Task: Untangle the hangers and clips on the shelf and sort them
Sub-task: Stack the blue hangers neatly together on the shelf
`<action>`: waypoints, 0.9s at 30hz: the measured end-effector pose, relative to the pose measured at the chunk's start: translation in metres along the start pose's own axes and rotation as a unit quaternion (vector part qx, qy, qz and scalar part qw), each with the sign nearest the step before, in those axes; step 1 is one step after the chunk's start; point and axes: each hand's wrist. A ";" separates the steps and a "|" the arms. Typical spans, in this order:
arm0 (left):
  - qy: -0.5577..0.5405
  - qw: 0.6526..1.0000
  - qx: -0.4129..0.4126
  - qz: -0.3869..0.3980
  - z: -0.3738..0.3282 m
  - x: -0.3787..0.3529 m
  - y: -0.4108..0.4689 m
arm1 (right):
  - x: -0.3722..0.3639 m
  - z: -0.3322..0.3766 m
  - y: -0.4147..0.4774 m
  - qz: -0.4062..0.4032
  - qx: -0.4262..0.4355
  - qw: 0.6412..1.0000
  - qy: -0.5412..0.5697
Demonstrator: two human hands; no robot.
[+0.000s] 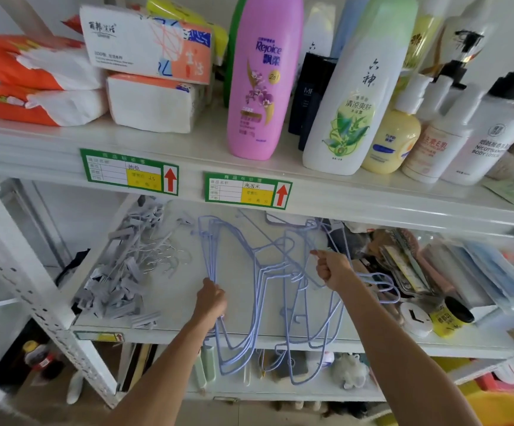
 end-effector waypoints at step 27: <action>-0.070 0.997 0.024 0.006 0.003 -0.002 0.013 | -0.072 -0.045 -0.046 -0.011 0.068 0.983 0.169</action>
Point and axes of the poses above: each hand's wrist, its own y-axis towards the middle knuckle, its own x-axis out of the back of the hand, z = x × y, and after that the axes turned 1 degree about -z, right-handed
